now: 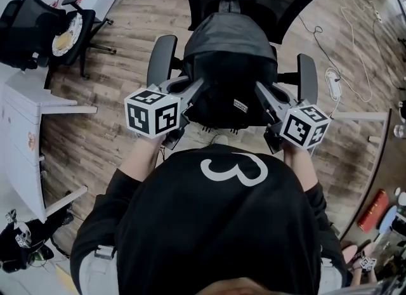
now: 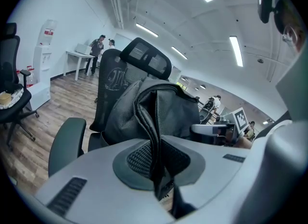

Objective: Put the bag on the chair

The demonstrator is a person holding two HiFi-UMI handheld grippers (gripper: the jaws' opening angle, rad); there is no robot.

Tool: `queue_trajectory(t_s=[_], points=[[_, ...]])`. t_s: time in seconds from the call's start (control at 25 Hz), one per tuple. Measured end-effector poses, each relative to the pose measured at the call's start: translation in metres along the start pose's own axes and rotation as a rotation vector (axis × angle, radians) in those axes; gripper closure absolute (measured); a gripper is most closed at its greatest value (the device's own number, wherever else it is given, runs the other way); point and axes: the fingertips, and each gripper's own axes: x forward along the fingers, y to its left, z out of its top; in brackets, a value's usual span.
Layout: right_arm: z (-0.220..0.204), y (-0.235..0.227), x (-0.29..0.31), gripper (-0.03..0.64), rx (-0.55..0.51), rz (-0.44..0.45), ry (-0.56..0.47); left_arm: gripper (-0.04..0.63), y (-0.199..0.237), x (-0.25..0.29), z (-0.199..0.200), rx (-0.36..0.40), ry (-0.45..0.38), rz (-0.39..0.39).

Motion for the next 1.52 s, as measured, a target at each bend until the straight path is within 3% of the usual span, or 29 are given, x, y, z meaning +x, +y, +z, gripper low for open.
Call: queue_trajectory(t_s=[0.72,1.12,1.52], points=[[0.028,-0.071,0.058,0.566,0.006,-0.074,0.010,0.552,0.049,0.073,0.035,0.009,0.037,0.009],[0.021,-0.117,0.093,0.566,0.034,-0.114,0.047,0.552,0.086,0.122,0.032,-0.009,0.066,0.060],[0.000,-0.157,0.117,0.565,0.094,-0.148,0.059,0.552,0.112,0.159,0.023,0.032,0.067,0.076]])
